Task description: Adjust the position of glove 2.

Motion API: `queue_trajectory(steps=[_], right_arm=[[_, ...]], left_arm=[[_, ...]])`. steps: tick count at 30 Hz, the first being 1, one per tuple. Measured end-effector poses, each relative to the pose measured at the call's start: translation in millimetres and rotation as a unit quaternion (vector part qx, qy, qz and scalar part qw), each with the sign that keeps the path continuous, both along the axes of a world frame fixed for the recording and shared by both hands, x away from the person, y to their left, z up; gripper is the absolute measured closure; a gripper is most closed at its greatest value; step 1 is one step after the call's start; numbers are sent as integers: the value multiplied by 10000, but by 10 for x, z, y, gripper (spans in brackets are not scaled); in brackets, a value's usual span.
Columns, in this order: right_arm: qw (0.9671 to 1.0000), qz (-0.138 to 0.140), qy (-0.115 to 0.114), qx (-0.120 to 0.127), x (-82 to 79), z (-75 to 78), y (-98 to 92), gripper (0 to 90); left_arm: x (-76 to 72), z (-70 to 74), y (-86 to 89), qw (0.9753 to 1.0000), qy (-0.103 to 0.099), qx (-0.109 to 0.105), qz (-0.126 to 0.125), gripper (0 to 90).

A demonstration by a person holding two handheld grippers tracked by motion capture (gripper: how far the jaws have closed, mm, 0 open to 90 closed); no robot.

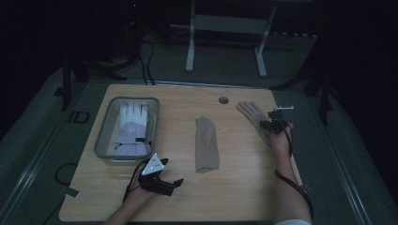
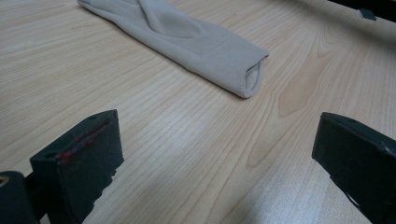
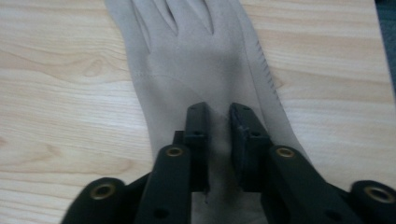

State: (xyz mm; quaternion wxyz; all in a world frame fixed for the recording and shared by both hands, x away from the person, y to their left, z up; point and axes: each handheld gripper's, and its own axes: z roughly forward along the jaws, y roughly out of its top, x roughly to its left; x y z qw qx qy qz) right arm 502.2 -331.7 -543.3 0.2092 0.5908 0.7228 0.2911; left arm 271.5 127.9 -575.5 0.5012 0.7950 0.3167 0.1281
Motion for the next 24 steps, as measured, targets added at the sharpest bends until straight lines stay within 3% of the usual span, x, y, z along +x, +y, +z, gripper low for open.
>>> queue_trajectory(steps=[7, 13, 21, 24], right_arm=[[9988, -147, 14, 467, -109, 83, 59, 828], [9985, -61, -137, 529, -266, 284, 215, 831], [9957, -323, -439, 745, -580, 436, 394, 831], [9946, -443, -487, 803, -786, 443, 457, 829]], left_arm=[[-4, 1, -1, 10000, -13, 0, 16, 19], [1, 0, -2, 10000, 4, 19, -1, 19], [-7, 2, -6, 10000, -37, 37, -30, 19], [-13, 3, -3, 10000, -50, 43, -21, 19]])
